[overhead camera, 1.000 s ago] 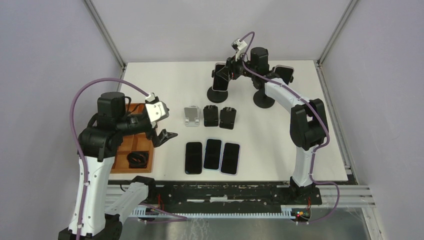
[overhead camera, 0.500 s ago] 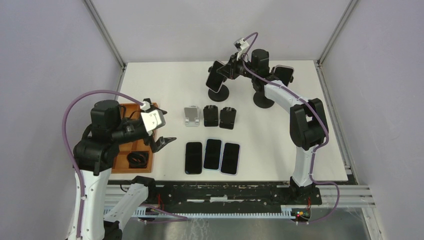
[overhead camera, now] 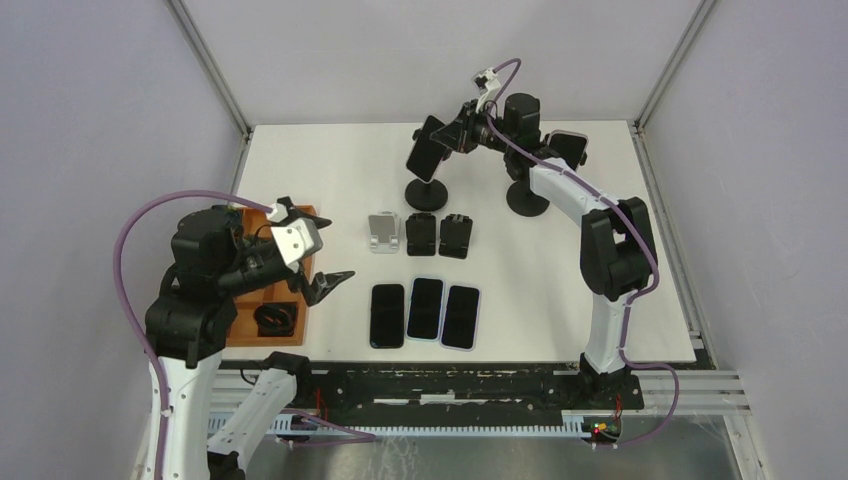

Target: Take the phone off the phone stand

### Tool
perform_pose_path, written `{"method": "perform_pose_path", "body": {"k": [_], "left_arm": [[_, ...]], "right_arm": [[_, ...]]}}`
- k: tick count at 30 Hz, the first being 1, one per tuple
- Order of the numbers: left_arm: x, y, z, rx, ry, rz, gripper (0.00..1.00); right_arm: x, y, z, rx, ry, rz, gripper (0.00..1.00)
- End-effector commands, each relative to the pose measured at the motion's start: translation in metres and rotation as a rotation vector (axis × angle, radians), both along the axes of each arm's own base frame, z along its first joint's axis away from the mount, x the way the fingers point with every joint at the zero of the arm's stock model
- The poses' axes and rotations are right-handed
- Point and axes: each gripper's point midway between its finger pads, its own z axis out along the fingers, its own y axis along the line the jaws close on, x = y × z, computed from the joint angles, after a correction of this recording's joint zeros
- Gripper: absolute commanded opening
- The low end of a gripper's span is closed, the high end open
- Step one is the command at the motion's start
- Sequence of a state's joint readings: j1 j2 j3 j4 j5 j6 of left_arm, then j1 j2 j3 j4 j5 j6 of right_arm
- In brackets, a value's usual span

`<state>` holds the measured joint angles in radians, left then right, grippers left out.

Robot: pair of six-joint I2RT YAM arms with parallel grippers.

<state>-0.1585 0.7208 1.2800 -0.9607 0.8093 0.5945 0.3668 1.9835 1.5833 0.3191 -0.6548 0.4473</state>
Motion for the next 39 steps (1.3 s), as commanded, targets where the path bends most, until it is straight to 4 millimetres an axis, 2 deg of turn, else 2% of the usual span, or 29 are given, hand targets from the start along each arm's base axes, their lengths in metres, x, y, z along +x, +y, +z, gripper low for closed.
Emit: {"method": "perform_pose_path", "body": {"k": [1, 4, 8, 13, 17, 23, 26, 30, 32, 36, 39], "left_arm": [[0.012, -0.005, 0.014, -0.101, 0.051, 0.047, 1.0], [0.013, -0.009, 0.011, -0.128, 0.094, 0.041, 1.0], [0.019, -0.01, 0.007, -0.142, 0.11, 0.055, 1.0], [0.026, -0.012, 0.011, -0.16, 0.109, 0.054, 1.0], [0.023, -0.019, 0.011, -0.179, 0.134, 0.006, 1.0], [0.023, -0.023, 0.004, -0.181, 0.137, -0.029, 1.0], [0.025, -0.026, 0.0, -0.226, 0.199, -0.02, 1.0], [0.01, -0.038, -0.01, -0.274, 0.305, -0.115, 1.0], [0.004, -0.04, -0.021, -0.266, 0.316, -0.154, 1.0], [-0.021, -0.043, -0.033, -0.25, 0.27, -0.264, 1.0], [-0.028, -0.042, -0.042, -0.241, 0.256, -0.283, 1.0]], "right_arm": [[-0.042, -0.007, 0.18, 0.214, -0.336, 0.043, 0.0], [-0.059, -0.014, 0.212, 0.247, -0.39, 0.04, 0.0], [-0.083, -0.025, 0.24, 0.262, -0.445, 0.032, 0.0], [-0.124, -0.032, 0.259, 0.297, -0.467, 0.081, 0.0], [-0.173, -0.035, 0.259, 0.33, -0.443, 0.153, 0.0], [-0.232, -0.038, 0.239, 0.444, -0.311, 0.243, 0.0], [-0.254, -0.029, 0.22, 0.491, -0.187, 0.311, 0.0], [-0.281, -0.019, 0.205, 0.516, -0.105, 0.363, 0.0], [-0.294, -0.02, 0.206, 0.545, -0.093, 0.389, 0.0], [-0.319, -0.024, 0.215, 0.591, -0.086, 0.446, 0.0], [-0.336, -0.024, 0.22, 0.623, -0.087, 0.494, 0.0]]}}
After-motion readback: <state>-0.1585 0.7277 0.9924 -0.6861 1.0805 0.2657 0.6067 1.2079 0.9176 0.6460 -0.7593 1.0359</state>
